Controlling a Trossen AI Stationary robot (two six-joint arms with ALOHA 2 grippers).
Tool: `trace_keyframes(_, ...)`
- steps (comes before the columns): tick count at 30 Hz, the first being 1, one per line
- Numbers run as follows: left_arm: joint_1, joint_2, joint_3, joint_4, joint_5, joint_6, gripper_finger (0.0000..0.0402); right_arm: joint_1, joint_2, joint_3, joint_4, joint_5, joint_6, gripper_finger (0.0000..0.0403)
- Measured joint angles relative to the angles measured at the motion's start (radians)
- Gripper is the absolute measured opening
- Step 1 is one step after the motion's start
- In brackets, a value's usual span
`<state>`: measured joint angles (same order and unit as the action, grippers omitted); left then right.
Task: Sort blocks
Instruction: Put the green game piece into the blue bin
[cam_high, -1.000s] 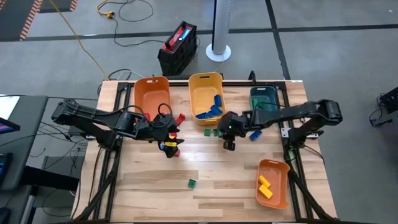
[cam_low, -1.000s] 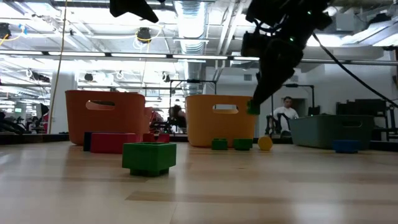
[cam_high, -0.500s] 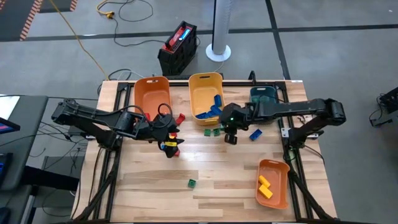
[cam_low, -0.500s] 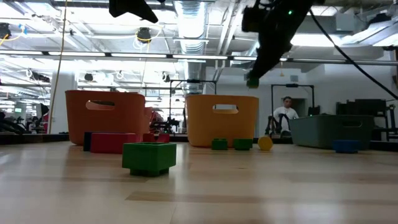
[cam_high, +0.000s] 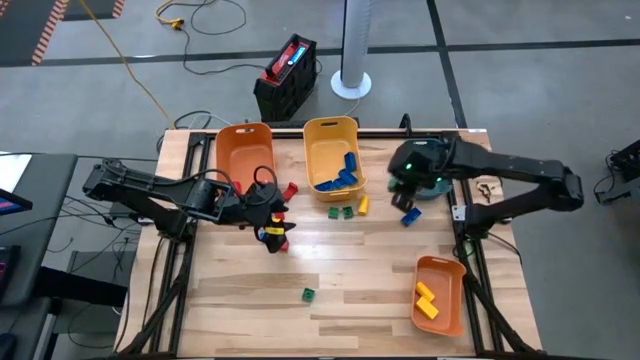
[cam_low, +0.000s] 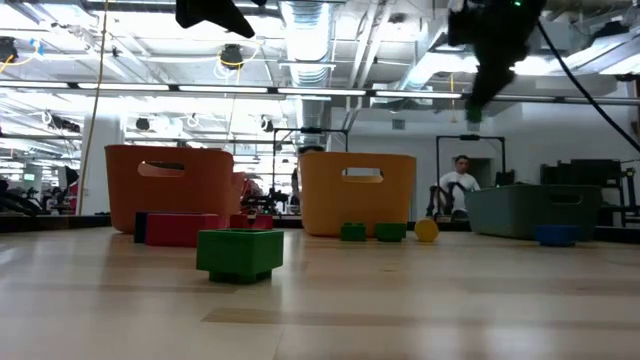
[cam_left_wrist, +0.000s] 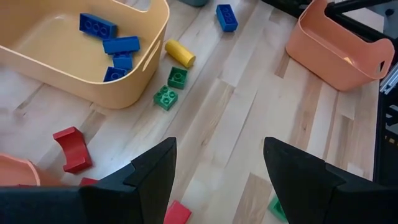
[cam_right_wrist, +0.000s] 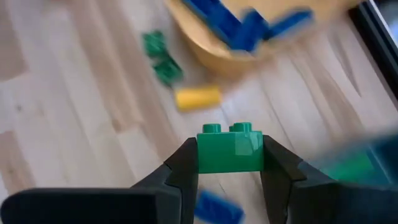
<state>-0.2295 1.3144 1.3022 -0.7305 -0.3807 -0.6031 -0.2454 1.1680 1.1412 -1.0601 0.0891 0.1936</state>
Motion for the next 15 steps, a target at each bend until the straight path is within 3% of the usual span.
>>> trace_keyframes(8,0.000,0.000,0.000,0.046,-0.002,-0.007,0.0235,-0.272,-0.030,0.000,-0.204,0.040,0.042,0.0134)
trace_keyframes(15,0.000,0.000,0.000,0.050,-0.002,-0.015,0.0235,-0.551,0.115,0.000,-0.227,0.048,-0.010,0.0134)
